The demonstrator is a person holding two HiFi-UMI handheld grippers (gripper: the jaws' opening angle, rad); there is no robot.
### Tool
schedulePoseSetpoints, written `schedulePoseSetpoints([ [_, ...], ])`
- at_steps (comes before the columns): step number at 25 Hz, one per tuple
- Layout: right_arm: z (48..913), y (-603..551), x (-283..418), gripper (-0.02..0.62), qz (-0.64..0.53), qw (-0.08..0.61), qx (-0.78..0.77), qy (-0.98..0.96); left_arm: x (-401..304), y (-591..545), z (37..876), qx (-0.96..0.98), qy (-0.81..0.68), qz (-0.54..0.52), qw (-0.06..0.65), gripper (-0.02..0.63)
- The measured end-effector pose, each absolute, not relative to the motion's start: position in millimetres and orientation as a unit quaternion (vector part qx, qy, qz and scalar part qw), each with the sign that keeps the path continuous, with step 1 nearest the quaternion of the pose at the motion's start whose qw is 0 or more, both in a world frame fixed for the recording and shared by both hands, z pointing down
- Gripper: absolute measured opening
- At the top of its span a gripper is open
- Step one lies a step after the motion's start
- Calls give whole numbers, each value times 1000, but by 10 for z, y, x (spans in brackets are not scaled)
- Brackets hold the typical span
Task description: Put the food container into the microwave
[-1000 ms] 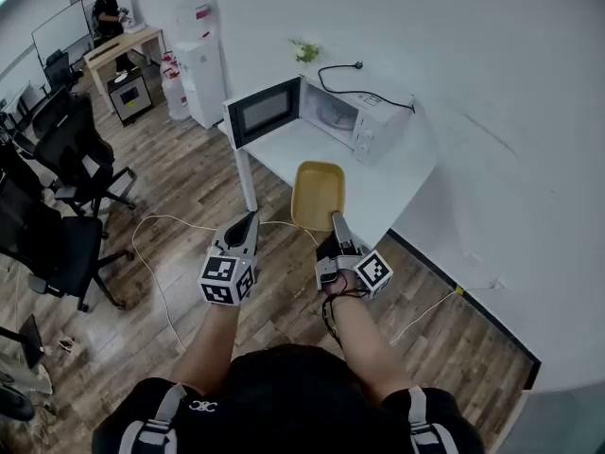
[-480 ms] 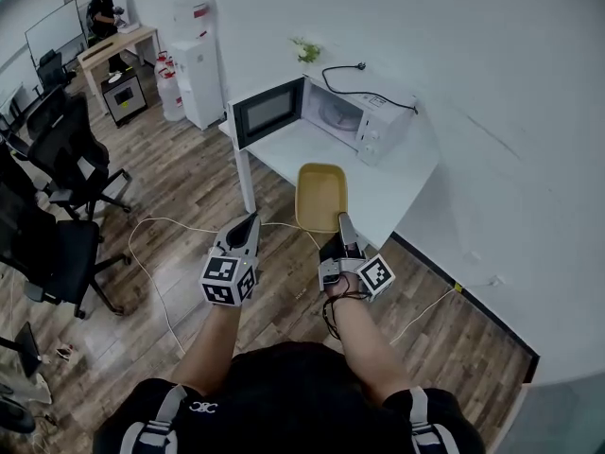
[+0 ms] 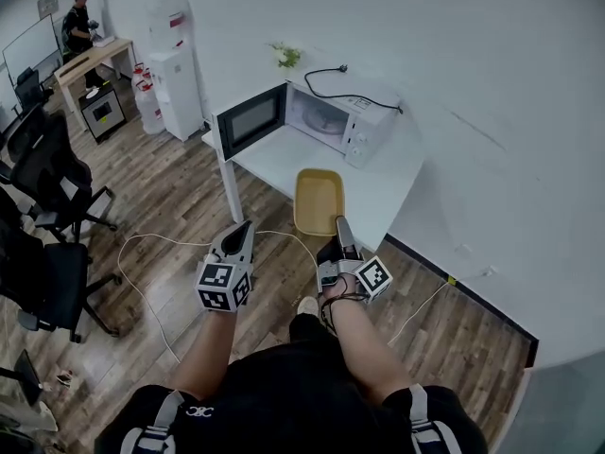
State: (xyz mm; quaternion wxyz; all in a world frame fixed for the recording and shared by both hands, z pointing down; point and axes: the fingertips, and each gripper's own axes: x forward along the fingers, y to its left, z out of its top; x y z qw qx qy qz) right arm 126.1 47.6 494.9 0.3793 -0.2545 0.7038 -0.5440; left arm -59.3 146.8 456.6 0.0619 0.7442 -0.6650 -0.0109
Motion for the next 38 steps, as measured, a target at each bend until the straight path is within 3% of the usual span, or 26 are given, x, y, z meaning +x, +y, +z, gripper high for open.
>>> schedulePoseSetpoints([
  [11, 5108, -672, 984, 233, -548, 400, -253, 689, -825, 354, 4697, 751, -658, 4, 63, 2],
  [28, 5375, -3170, 510, 234, -579, 366, -264, 680, -1034, -2258, 4783, 750, -654, 37, 89, 2],
  [38, 5753, -3893, 320, 235, -595, 360, -296, 655, -1291, -2974, 5040, 747, -652, 50, 115, 2],
])
